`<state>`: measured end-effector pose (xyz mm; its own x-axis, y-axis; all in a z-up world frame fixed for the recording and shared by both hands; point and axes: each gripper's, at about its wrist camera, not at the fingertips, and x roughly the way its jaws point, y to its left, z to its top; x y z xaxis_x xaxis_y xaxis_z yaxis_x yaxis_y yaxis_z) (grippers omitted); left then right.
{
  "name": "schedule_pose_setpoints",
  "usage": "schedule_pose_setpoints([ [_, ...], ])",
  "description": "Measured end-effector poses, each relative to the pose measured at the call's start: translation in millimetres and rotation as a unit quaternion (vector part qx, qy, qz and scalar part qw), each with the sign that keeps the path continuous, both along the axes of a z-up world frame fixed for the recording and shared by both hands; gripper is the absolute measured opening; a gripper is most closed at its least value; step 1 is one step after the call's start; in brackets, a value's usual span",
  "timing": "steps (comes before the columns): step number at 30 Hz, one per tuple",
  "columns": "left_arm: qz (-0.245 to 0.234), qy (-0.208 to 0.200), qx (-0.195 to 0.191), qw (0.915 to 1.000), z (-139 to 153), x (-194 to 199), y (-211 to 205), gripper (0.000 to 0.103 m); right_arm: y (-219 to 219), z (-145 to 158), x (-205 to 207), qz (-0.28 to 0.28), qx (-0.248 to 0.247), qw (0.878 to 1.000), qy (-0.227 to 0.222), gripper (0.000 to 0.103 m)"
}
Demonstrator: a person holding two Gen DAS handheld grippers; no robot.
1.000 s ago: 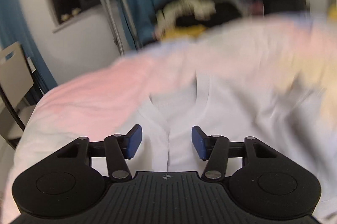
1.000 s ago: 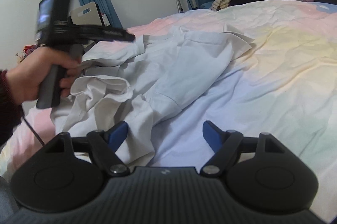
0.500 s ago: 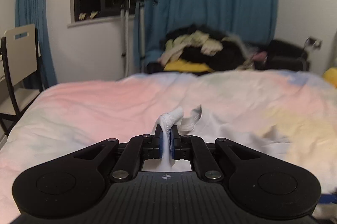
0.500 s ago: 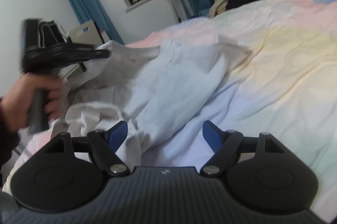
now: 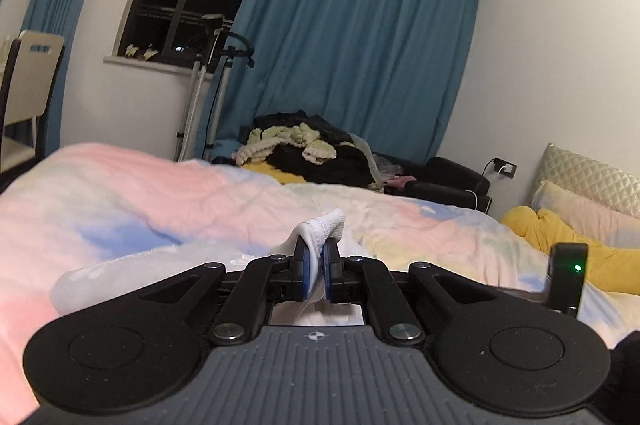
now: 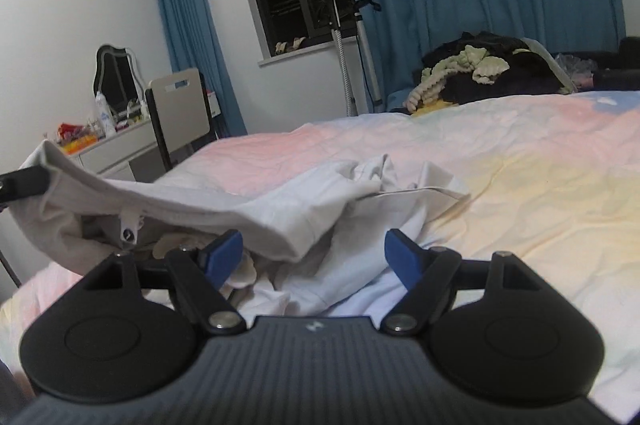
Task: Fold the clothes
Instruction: 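Grasp the other shoulder with the right gripper and lift the shirt up with both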
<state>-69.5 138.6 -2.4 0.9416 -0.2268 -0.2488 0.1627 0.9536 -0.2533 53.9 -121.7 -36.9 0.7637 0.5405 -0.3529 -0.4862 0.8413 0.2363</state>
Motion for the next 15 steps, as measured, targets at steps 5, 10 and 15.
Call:
schedule_pose_setpoints([
  [5, 0.005, -0.012, -0.016, 0.9998, -1, -1, 4, 0.008, 22, -10, -2, 0.029, -0.119, 0.992, -0.037, 0.074],
  [10, 0.019, -0.038, -0.062, 0.9972, -5, -9, 20, 0.008, 45, -25, -4, 0.032, -0.283, 0.948, -0.14, 0.072],
  [15, 0.024, -0.049, -0.101, 0.9934, -7, -5, 34, 0.008, 64, -44, 9, 0.07, -0.381, 0.897, -0.213, 0.068],
])
